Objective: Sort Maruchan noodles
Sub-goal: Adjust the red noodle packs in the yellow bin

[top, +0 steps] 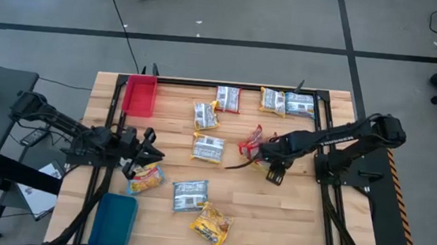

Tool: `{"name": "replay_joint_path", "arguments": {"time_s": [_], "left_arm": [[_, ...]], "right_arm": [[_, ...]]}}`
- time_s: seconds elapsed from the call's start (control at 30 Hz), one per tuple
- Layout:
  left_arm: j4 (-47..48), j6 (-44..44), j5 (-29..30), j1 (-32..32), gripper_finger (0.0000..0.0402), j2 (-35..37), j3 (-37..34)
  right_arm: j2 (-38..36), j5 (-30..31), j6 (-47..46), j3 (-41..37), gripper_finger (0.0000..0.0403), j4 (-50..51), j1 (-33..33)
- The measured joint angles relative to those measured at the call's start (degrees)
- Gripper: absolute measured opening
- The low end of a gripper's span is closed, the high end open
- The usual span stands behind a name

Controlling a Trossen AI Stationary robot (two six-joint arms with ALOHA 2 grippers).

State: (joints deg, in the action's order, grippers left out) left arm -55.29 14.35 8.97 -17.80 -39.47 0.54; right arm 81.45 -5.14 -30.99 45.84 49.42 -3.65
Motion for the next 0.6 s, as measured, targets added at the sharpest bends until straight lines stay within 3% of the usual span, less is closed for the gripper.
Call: {"name": "replay_joint_path", "arguments": {"time_s": [0.13, 0.23, 0.33, 0.4, 0.5, 0.6], "left_arm": [[-0.97, -0.38, -0.19, 0.00, 0.0062, -3.27, 2.06], [-0.92, -2.02, -3.66, -0.04, 0.0062, -5.69, 4.47], [-0.86, -3.37, -9.48, -0.07, 0.0062, -7.62, 6.79], [-0.54, -3.32, -12.47, -0.09, 0.0062, -8.60, 7.98], [-0.30, -2.28, -14.79, -0.07, 0.0062, -9.84, 8.73], [0.11, -0.11, -15.23, -0.09, 0.0062, -10.77, 8.79]], "right_arm": [[-0.06, -9.99, -0.48, 0.31, 0.0135, -8.69, -2.42], [0.07, -11.57, 4.15, 2.81, 0.0135, -9.10, -2.98], [0.07, -7.81, 13.39, 7.24, 0.0135, -5.67, -2.89], [0.07, -2.10, 20.40, 10.90, 0.0135, -2.20, -3.01], [0.02, 7.85, 27.96, 15.01, 0.0135, 3.69, -3.70], [0.00, 12.27, 30.39, 16.20, 0.0136, 7.48, -4.17]]}}
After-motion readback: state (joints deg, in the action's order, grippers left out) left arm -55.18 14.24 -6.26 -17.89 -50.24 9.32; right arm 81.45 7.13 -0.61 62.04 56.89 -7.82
